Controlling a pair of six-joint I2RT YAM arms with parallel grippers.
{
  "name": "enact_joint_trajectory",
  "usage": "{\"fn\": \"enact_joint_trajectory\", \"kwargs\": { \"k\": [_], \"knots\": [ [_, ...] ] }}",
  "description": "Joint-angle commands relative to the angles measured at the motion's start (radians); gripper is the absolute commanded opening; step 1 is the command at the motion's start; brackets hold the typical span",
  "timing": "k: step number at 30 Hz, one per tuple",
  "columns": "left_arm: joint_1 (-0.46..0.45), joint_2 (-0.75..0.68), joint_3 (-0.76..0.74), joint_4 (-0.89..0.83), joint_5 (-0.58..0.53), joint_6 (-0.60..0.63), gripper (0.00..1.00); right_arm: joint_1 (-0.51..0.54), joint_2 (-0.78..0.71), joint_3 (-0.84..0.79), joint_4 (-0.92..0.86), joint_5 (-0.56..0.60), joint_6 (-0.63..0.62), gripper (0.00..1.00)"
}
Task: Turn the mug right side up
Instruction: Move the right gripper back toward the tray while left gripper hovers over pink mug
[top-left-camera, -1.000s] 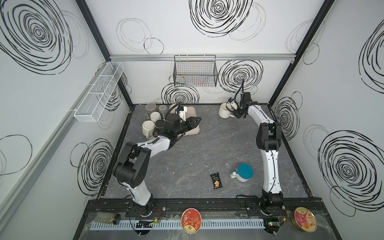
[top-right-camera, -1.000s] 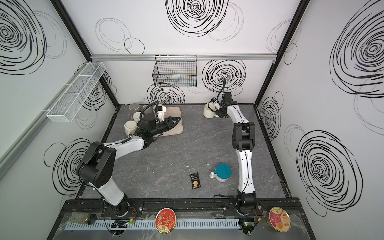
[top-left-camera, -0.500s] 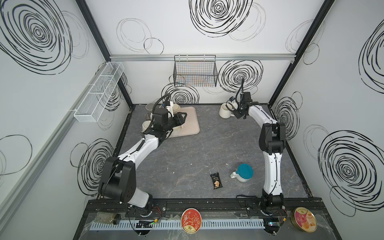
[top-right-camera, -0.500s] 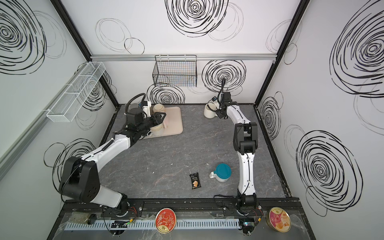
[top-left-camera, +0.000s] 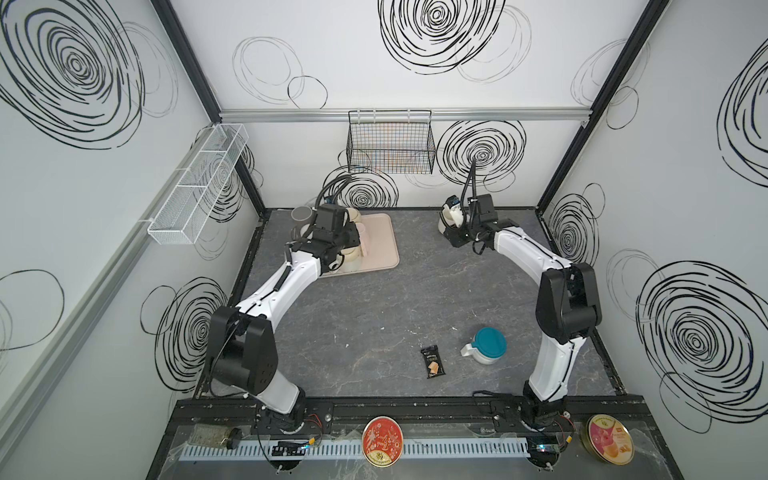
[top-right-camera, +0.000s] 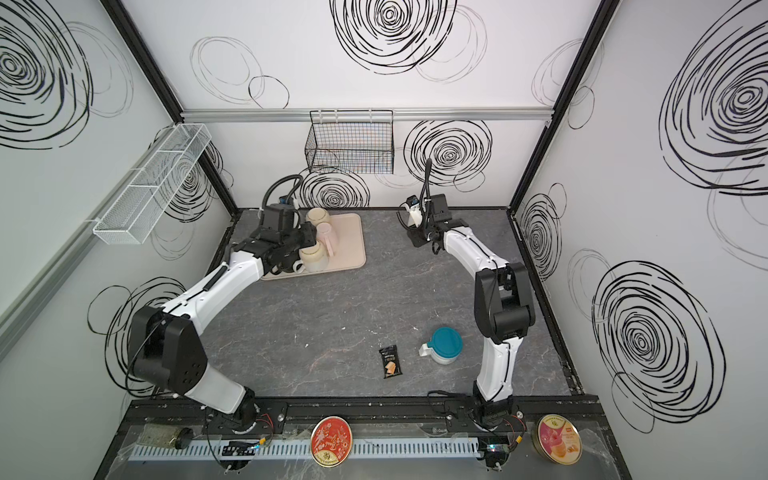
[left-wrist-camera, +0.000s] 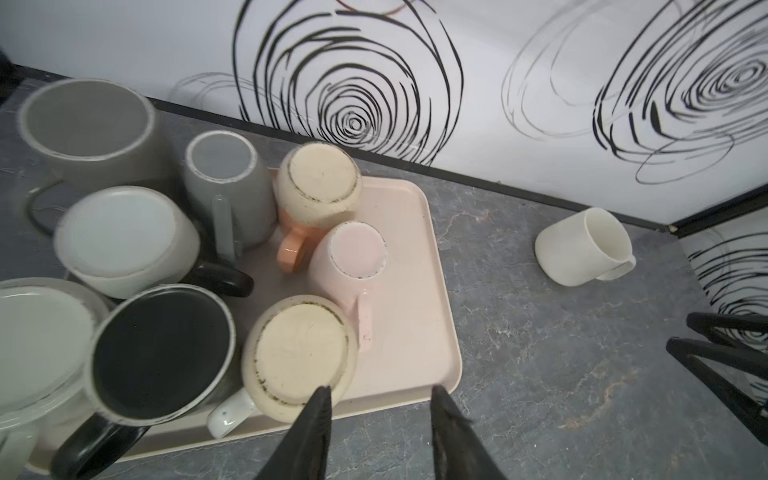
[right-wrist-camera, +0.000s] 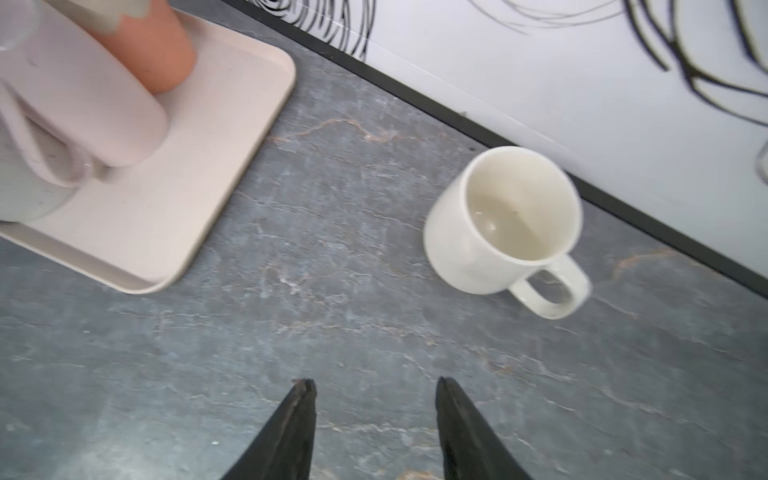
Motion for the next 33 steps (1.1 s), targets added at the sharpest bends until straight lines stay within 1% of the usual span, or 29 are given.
{"fn": "enact_joint_trajectory", "kwargs": {
  "k": [1,4,7,11,15,19,22,25,28,33],
  "knots": [
    [-0.063,0.09,0.042,-0.006,-0.041,-0.064,0.46,0.066,-0.009,-0.027,0.11,-0.097,0.164,0.5],
    [-0.092,0.188,0.1,-0.002,-0.068,-0.113,0.48,0.106,0.015,-0.044,0.158,-0.152,0.28,0.48],
    [-0.113,0.293,0.192,-0.055,-0.128,-0.128,0.5,0.14,0.03,-0.063,0.177,-0.163,0.364,0.48],
    [-0.12,0.399,0.281,-0.111,-0.175,-0.172,0.48,0.165,0.038,-0.097,0.209,-0.197,0.417,0.47],
    [-0.123,0.447,0.332,-0.151,-0.253,-0.183,0.48,0.17,0.044,-0.107,0.223,-0.225,0.445,0.47],
    [-0.122,0.439,0.336,-0.161,-0.281,-0.175,0.5,0.171,0.052,-0.098,0.228,-0.249,0.45,0.47],
    [-0.119,0.418,0.331,-0.159,-0.291,-0.154,0.53,0.182,0.068,-0.094,0.245,-0.24,0.454,0.46],
    [-0.094,0.379,0.314,-0.15,-0.25,-0.16,0.53,0.214,0.104,-0.056,0.236,-0.2,0.45,0.46],
    [-0.07,0.3,0.249,-0.108,-0.234,-0.162,0.53,0.258,0.155,-0.007,0.255,-0.167,0.447,0.46],
    [-0.015,0.194,0.167,-0.089,-0.191,-0.175,0.53,0.329,0.265,0.137,0.247,-0.115,0.417,0.46]
  ]
}}
